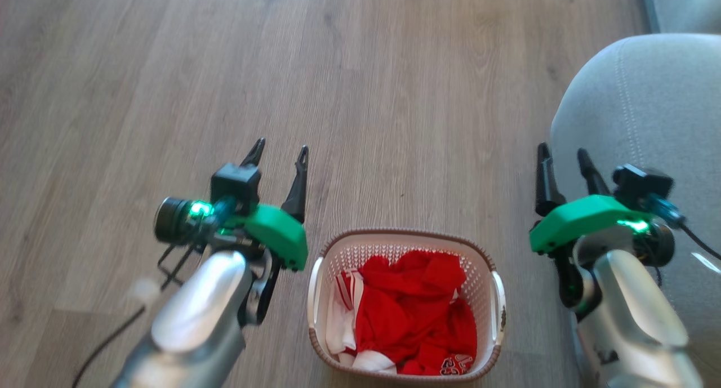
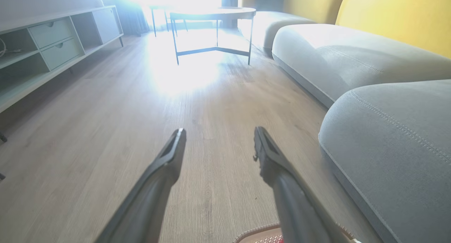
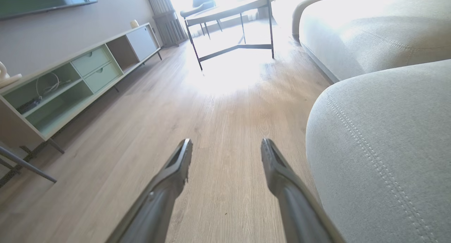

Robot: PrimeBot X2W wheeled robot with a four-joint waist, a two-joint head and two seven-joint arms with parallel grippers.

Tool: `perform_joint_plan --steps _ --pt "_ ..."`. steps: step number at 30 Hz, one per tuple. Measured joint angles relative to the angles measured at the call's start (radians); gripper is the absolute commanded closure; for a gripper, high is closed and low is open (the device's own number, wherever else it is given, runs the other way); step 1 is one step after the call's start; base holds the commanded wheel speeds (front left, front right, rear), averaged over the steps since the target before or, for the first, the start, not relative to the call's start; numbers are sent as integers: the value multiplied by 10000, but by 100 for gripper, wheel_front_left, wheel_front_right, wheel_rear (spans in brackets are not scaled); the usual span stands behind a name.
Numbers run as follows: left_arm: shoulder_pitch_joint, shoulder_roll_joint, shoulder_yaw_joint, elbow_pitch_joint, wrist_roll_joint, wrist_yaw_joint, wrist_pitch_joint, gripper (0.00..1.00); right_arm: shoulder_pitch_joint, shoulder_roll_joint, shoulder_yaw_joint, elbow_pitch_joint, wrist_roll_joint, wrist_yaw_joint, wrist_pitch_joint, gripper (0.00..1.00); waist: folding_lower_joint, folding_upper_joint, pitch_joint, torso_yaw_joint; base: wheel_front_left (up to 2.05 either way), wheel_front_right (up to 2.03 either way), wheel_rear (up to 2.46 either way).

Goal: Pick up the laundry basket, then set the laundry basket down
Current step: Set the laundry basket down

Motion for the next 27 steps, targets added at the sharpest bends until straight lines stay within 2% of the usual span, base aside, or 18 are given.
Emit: perform_joint_plan --steps 2,5,8,12,14,17,18,24,27 --pt "732 10 742 -913 780 15 -10 0 504 4 -261 -986 4 0 0 0 0 0 -172 -8 0 0 0" --pt "1622 -38 1791 -2219 1732 -192 -12 0 1036 13 -512 -2274 -48 0 -2 0 0 0 -379 -43 0 0 0" --pt "2274 -247 2757 -2984 2184 -562 -38 0 1443 56 -650 -3294 -332 0 -12 0 0 0 -501 -107 0 0 0" --pt "2900 -523 3352 -3377 2796 -1124 -52 0 2057 61 -723 -4194 -451 0 -12 0 0 0 -663 -135 0 0 0" --pt "3182 -681 3570 -3530 3010 -1375 -52 0 2385 61 -736 -4418 -458 0 -13 0 0 0 -732 -146 0 0 0" --pt "3497 -794 3595 -3770 3359 -2071 -54 0 2829 77 -759 -4581 -771 0 -13 0 0 0 -801 -151 0 0 0" --pt "3604 -851 3676 -3766 3371 -2174 -54 0 2955 82 -792 -4585 -780 0 -12 0 0 0 -821 -144 0 0 0" --pt "4236 -997 4182 -3639 3559 -2522 -52 0 3575 138 -892 -4458 -911 0 -12 0 1 0 -852 -154 0 0 0" --pt "4387 -1037 4324 -3624 3574 -2560 -52 0 3743 161 -938 -4385 -911 0 -12 0 0 0 -831 -170 0 0 0"
